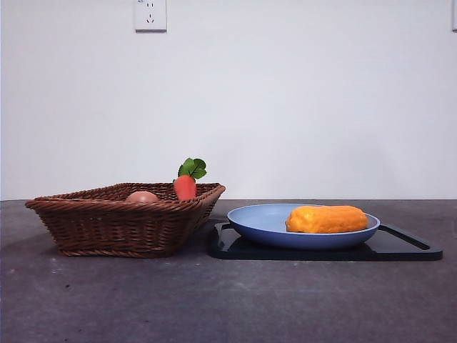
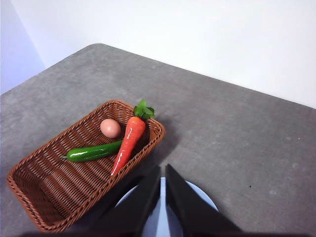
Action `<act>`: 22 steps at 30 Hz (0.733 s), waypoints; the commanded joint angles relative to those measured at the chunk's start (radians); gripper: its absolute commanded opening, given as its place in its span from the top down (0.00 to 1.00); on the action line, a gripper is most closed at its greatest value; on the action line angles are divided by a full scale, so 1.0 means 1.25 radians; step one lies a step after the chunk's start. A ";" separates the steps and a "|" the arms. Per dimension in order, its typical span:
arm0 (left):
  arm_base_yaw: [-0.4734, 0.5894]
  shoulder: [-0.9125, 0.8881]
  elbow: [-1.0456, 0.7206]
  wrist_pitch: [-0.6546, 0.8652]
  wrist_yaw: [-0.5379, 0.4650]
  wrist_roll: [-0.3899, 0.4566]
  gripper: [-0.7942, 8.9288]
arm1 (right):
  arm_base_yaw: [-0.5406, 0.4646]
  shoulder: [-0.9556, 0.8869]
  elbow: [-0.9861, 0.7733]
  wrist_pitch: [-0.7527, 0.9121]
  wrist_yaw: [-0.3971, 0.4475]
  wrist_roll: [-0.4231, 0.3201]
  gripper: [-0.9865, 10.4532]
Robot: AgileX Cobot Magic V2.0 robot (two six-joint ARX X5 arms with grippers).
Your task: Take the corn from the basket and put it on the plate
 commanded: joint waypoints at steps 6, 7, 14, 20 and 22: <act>0.006 -0.136 -0.184 0.021 -0.070 -0.012 0.91 | 0.002 0.008 0.007 0.009 -0.002 -0.004 0.91; 0.006 -0.151 -0.206 0.027 -0.076 -0.014 0.91 | 0.002 0.008 0.007 0.009 -0.002 -0.004 0.91; 0.006 -0.232 -0.319 0.031 -0.077 -0.014 0.91 | 0.002 0.008 0.007 0.010 -0.002 -0.004 0.91; 0.006 -0.254 -0.381 0.032 -0.076 -0.014 0.91 | 0.002 0.008 0.007 0.011 -0.002 -0.004 0.91; 0.006 -0.254 -0.395 0.032 -0.076 -0.014 0.91 | 0.002 0.008 0.007 0.011 -0.002 -0.004 0.91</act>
